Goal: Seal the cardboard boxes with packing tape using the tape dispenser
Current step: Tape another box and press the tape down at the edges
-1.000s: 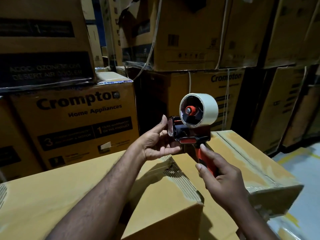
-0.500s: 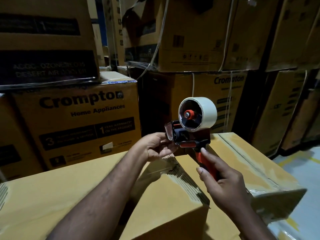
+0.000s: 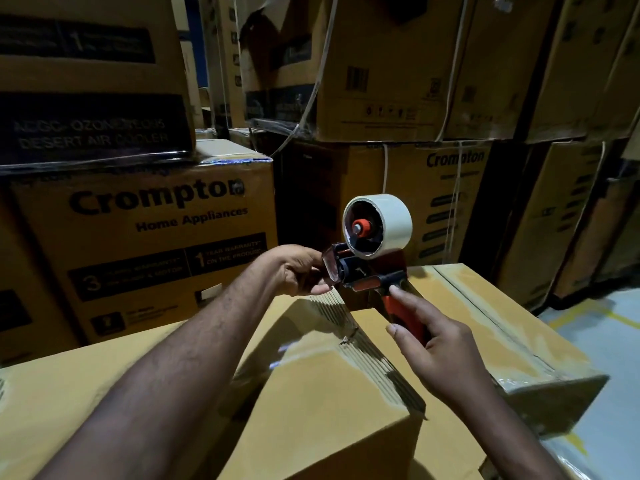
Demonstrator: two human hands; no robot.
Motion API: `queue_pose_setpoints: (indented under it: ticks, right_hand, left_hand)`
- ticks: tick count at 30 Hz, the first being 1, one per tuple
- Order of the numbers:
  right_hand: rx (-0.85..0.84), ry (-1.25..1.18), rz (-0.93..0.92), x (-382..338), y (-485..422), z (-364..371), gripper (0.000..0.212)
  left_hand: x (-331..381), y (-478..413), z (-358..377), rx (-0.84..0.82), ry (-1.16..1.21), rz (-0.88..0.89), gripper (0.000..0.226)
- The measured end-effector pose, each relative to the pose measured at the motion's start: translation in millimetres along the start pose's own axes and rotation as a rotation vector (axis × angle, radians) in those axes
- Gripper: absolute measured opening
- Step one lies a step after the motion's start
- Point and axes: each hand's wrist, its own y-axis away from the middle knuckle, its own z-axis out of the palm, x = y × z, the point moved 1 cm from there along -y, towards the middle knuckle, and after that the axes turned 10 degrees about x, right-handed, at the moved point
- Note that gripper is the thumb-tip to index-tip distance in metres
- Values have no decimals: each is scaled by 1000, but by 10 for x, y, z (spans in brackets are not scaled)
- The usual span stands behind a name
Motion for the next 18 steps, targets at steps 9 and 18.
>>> queue_pose_setpoints:
  ticks: [9,18]
  right_hand:
    - [-90,215,202,-51,-90,162,71]
    - [-127,288,262,-23,-38,257,69]
  left_hand:
    - [89,-260,46,335,-360,279,19]
    - [-118,-638,213,521,-622,439,12]
